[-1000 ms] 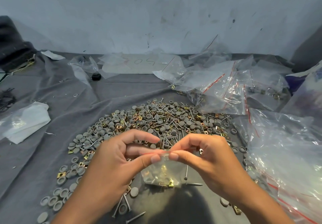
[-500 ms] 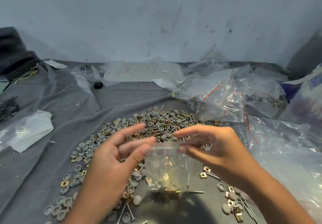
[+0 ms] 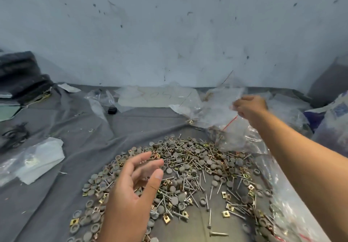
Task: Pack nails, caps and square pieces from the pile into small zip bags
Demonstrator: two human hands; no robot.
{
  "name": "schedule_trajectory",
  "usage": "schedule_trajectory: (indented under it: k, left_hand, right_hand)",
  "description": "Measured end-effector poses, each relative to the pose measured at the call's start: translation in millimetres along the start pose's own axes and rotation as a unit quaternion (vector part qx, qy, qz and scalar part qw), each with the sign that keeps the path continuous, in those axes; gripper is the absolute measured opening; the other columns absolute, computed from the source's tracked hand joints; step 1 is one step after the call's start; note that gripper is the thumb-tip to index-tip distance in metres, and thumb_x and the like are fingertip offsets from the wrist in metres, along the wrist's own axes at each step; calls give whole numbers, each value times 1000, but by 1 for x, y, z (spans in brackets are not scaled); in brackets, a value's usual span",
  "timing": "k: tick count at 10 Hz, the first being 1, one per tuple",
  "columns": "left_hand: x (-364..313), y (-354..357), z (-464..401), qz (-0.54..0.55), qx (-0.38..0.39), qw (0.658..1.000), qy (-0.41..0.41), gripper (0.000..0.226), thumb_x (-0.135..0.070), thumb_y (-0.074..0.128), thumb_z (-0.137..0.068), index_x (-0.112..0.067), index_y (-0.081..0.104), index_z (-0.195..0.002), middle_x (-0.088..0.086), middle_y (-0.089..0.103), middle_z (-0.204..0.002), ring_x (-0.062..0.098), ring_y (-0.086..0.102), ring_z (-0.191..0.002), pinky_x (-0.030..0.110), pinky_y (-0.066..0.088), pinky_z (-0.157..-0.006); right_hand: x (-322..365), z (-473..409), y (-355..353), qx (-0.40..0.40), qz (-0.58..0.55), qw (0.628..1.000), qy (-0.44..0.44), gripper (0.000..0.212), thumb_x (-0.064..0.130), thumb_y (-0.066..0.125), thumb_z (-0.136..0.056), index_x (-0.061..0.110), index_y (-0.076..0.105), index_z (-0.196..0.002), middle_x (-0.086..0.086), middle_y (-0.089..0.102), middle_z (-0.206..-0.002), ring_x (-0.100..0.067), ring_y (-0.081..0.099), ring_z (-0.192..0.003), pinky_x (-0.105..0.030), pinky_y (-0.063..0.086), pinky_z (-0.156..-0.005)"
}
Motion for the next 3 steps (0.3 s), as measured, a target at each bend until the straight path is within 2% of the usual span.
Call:
schedule_trajectory:
  k: [1,2,3]
  left_hand:
    - [0,1,1,-30,-2,1000,-2,43,-76,53,-73,-62,49,-114,-31,67,-114,-5,66,-102,38,53,-89]
    - [0,0,1,-42,-11,999,3,39,-68,52,-87,-50,50,-121,-32,67,-115,-7,64,-104,37,54,-87]
    - [-1,2,1,-32,-14,999,11,34,-65,52,-89,-52,50,-120,-32,66,-115,-10,61,-109,29,48,-89]
  right_hand:
    - [-36,-2,-12,29,-68,994,80,44,-4,67,-92,-5,50,-133,-24,66,-114,-32,68,-103,-29,52,-70]
    - [-46,7,-17,65,-47,993,82,43,11,69,-95,-6,53,-131,-21,68,-118,-28,68,-98,-32,55,-81]
    - [-30,14,-36,-14,35,999,-14,39,24,71,-94,6,60,-127,-9,67,-112,-18,65,-91,-38,53,-87]
Point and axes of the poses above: each hand's wrist, its own z-axis away from the middle knuckle, its own y-axis out of the palm, x = y × z, the point moved 4 cm from there along -z, towards the middle knuckle
